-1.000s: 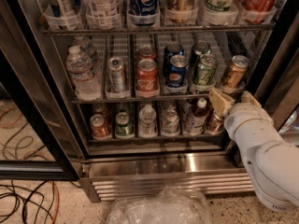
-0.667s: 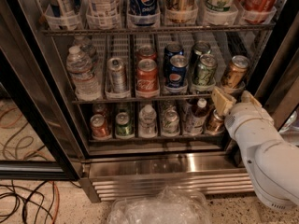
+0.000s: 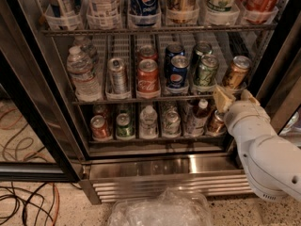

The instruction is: Pick orange can from middle shelf of fridge

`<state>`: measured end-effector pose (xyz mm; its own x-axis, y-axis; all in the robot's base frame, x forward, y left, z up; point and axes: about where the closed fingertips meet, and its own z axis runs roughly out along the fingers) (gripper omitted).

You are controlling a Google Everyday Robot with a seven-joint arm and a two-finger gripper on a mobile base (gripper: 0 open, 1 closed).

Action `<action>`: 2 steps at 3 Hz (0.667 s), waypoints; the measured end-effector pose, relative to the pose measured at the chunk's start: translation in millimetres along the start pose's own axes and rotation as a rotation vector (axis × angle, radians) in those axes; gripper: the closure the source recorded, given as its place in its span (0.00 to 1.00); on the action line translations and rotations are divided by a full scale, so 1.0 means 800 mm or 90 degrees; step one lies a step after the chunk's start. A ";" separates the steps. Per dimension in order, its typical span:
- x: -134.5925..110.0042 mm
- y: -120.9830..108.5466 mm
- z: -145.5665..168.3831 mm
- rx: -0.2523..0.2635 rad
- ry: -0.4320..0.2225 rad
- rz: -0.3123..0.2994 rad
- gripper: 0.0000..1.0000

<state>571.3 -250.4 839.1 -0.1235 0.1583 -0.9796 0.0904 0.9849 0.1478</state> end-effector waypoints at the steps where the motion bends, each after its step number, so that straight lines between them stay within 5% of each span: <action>1: 0.001 -0.006 0.008 0.012 -0.007 -0.002 0.37; 2: -0.001 -0.019 0.011 0.029 -0.021 -0.001 0.38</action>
Offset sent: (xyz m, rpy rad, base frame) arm 0.0089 -0.0292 -0.0033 -0.0151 -0.0479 -0.0854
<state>578.8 -265.9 836.3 -0.0907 0.1540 -0.9839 0.1347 0.9808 0.1411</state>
